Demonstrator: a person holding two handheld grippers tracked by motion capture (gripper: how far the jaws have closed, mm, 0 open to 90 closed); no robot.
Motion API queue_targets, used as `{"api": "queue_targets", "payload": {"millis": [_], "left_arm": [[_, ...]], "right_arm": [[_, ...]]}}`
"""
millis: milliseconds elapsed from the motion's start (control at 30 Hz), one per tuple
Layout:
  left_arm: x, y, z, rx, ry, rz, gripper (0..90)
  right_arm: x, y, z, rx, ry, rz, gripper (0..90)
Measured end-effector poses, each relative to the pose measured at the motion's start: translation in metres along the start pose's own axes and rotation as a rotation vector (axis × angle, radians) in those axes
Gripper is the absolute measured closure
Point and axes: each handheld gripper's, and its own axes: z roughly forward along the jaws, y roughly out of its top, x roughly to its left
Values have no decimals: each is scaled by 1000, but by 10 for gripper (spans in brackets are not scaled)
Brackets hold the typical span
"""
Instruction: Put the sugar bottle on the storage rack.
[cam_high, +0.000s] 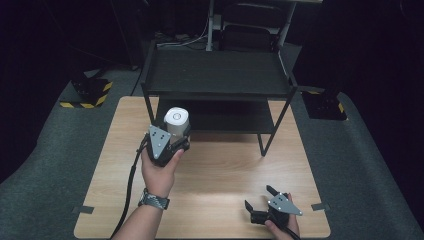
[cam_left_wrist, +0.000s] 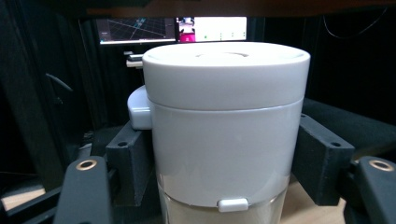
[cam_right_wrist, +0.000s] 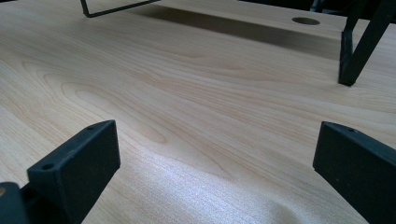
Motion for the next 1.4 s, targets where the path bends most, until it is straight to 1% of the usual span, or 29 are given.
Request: {"api": "queue_targets", "payload": {"millis": [133, 167, 267, 400, 533, 567, 600, 767, 833, 1000, 1033, 1100, 1233, 1400], "left_arm": [[3, 7, 13, -3, 16, -5, 307], [3, 7, 13, -3, 16, -5, 306], [4, 10, 22, 0, 24, 4, 307], [5, 13, 34, 0, 37, 4, 307], [4, 13, 45, 6, 44, 12, 307], [4, 13, 51, 10, 50, 11, 307], [4, 13, 51, 10, 50, 11, 306], [5, 11, 66, 11, 54, 1, 306], [4, 10, 70, 12, 57, 5, 306], [3, 8, 79, 23, 62, 8, 306], [3, 7, 81, 26, 62, -2, 306], [2, 4, 84, 22, 65, -8, 306], [2, 2, 86, 12, 67, -17, 306], [2, -1, 86, 3, 67, -23, 304]], "right_arm": [[-1, 0, 0, -2, 3, 2, 2], [-1, 0, 0, -2, 3, 2, 2], [-1, -1, 0, -4, 5, 6, 2], [-2, -1, -1, -6, 7, 10, 2], [-2, -1, -1, -8, 9, 10, 1], [-2, -1, -1, -9, 9, 9, 2], [-2, -1, -1, -9, 9, 9, 2], [-3, -2, -1, -11, 12, 12, 2], [-4, -2, -1, -13, 13, 14, 2], [-4, -3, -1, -15, 16, 16, 1], [-4, -3, -1, -16, 16, 16, 2], [-5, -3, -1, -17, 18, 17, 1], [-5, -3, -1, -18, 17, 19, 2], [-4, -3, -1, -18, 15, 20, 1]]}}
